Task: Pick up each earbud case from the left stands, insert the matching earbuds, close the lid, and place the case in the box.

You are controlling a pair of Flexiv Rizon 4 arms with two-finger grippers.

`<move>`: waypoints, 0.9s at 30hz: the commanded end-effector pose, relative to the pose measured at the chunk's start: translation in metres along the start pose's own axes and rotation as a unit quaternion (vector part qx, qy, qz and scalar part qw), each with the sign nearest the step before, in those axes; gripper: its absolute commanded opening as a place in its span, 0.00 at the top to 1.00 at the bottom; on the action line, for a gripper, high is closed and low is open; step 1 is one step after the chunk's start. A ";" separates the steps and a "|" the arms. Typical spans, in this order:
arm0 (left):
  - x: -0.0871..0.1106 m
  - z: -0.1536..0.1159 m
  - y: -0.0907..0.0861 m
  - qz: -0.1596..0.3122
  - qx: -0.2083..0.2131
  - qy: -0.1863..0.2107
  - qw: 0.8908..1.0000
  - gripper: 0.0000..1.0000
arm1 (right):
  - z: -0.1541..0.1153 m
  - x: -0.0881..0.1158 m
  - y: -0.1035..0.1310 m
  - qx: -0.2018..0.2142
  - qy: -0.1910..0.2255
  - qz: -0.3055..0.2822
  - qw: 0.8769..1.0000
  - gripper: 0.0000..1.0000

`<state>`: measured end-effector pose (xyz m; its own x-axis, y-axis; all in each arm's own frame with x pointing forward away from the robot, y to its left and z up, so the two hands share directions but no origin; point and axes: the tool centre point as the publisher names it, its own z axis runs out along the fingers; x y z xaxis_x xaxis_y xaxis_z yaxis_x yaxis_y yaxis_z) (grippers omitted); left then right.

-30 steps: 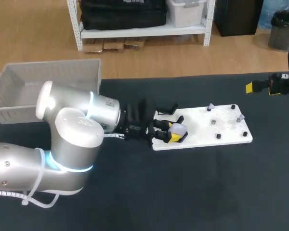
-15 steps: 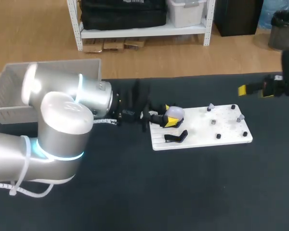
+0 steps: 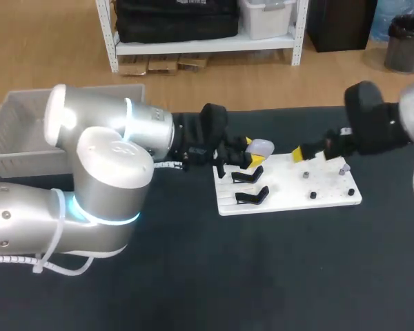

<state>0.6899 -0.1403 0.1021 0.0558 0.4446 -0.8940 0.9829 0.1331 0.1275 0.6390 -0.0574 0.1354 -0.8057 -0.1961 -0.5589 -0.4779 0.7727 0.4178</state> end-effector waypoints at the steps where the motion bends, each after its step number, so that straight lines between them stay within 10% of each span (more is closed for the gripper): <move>1: -0.006 0.008 0.004 0.007 0.002 0.004 1.000 1.00 | 0.014 -0.004 0.005 -0.019 0.017 -0.001 1.000 0.00; 27: -0.013 0.003 -0.018 0.022 0.019 -0.021 0.999 1.00 | 0.014 -0.022 -0.001 0.004 0.008 0.003 1.000 0.00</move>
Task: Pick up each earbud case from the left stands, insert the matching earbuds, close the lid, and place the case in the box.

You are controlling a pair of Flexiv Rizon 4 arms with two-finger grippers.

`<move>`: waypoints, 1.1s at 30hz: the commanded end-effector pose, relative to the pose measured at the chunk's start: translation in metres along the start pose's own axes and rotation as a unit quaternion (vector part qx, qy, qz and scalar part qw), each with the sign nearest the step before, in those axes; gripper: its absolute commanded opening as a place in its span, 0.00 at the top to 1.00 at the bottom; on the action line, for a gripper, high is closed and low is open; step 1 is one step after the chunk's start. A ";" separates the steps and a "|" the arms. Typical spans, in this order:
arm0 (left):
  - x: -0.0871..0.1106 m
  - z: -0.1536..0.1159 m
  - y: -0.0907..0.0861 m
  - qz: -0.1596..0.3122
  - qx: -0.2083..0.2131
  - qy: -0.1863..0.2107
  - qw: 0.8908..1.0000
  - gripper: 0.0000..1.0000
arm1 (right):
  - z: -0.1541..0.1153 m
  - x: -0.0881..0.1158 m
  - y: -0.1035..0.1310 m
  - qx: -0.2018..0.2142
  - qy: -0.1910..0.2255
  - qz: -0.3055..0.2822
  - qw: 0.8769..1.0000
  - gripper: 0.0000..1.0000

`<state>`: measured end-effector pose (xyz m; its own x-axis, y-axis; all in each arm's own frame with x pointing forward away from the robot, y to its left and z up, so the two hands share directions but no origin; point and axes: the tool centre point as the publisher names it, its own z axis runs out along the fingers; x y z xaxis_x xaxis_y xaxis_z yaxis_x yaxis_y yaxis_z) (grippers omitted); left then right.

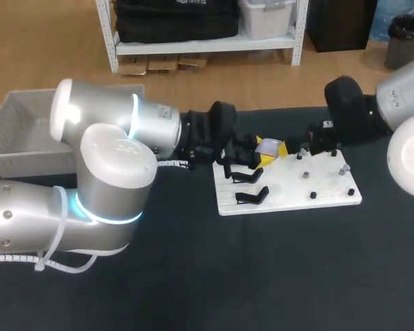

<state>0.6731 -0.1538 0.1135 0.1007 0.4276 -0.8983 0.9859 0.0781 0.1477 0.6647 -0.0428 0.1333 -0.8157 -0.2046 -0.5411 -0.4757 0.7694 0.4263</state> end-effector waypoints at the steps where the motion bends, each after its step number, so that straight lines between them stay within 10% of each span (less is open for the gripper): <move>1: 0.004 -0.002 -0.001 0.001 -0.001 -0.010 1.000 1.00 | -0.005 0.000 0.001 0.010 -0.004 0.001 1.000 0.00; 33: 0.000 -0.006 -0.005 0.009 0.019 -0.039 0.999 1.00 | -0.005 -0.005 0.001 0.023 -0.012 0.007 1.000 0.00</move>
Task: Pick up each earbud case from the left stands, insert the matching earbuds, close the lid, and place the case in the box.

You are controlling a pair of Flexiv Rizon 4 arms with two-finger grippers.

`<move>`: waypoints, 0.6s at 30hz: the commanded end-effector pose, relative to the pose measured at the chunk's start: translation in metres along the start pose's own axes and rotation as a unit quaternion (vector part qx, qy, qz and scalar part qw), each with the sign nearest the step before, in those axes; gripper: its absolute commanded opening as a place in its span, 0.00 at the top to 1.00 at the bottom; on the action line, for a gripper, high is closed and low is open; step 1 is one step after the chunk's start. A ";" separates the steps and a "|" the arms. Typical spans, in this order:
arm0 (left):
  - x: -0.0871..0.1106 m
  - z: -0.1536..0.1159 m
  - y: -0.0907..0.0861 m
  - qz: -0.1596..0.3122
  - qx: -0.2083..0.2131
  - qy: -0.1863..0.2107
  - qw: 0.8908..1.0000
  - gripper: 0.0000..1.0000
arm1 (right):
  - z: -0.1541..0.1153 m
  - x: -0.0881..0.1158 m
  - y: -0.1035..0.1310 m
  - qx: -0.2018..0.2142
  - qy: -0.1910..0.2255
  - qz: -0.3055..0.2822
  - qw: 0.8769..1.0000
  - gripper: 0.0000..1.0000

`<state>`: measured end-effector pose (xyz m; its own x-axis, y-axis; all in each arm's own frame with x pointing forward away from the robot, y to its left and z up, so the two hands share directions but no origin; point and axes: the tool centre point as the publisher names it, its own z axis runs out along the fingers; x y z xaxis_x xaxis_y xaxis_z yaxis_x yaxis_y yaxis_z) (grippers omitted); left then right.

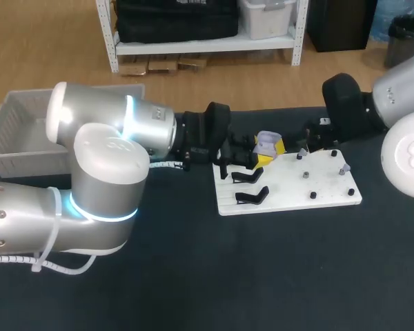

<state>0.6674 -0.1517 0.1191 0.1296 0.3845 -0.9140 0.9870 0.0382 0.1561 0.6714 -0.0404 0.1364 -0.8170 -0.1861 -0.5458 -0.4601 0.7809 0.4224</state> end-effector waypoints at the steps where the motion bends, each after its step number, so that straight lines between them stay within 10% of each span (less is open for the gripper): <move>1: 0.006 -0.001 0.001 -0.008 0.005 -0.025 1.000 1.00 | -0.009 0.002 -0.001 0.024 -0.005 -0.003 1.000 0.00; 18: -0.015 0.003 0.025 -0.080 0.035 -0.154 0.984 1.00 | -0.030 0.024 -0.086 0.240 0.095 -0.038 0.966 0.00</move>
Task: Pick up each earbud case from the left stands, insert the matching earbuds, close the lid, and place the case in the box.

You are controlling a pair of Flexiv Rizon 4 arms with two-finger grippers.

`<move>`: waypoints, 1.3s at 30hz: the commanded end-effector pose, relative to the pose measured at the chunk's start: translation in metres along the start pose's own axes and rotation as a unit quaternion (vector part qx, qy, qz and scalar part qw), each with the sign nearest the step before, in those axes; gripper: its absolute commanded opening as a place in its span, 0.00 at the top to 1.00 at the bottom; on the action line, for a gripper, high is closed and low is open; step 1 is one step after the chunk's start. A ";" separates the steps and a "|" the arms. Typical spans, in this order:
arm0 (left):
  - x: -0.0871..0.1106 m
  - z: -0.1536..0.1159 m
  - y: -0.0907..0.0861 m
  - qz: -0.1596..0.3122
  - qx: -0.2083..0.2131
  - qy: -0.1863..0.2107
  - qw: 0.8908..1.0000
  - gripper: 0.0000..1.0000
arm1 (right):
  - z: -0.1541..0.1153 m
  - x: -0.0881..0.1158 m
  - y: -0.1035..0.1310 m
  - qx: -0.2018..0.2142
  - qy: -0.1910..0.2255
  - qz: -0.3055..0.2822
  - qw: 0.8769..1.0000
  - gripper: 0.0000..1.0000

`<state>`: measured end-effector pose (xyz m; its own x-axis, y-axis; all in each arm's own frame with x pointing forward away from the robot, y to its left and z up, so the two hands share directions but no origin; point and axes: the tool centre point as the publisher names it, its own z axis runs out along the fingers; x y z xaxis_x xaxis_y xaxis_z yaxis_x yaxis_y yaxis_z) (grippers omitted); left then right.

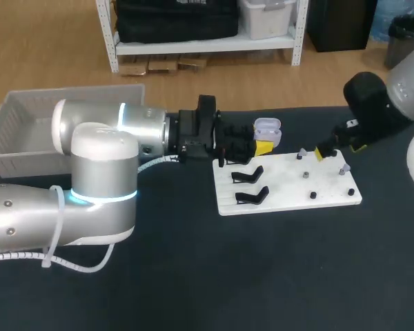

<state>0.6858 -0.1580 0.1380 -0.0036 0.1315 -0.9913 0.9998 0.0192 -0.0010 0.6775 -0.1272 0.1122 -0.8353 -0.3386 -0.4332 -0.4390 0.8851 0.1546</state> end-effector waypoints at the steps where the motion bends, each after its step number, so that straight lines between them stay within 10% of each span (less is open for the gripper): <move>1: 0.002 0.001 0.005 -0.013 0.009 -0.029 0.999 1.00 | 0.006 0.002 -0.009 0.113 0.025 0.016 0.993 0.00; 22: 0.003 0.002 0.009 -0.036 -0.001 -0.016 0.999 1.00 | 0.057 0.019 -0.052 0.210 0.114 0.024 0.971 0.00; 31: 0.003 0.002 0.009 -0.036 -0.001 -0.016 0.999 1.00 | 0.072 0.012 -0.061 0.224 0.125 0.008 0.966 0.54; 39: 0.003 0.002 0.009 -0.036 -0.001 -0.016 0.999 1.00 | 0.074 0.017 -0.065 0.223 0.130 0.016 0.966 0.51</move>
<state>0.6954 -0.1597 0.1365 -0.0786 0.1042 -0.9915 0.9968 0.0246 -0.0764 0.7183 -0.1670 0.0291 -0.9260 -0.3279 -0.1873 -0.2771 0.9269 -0.2530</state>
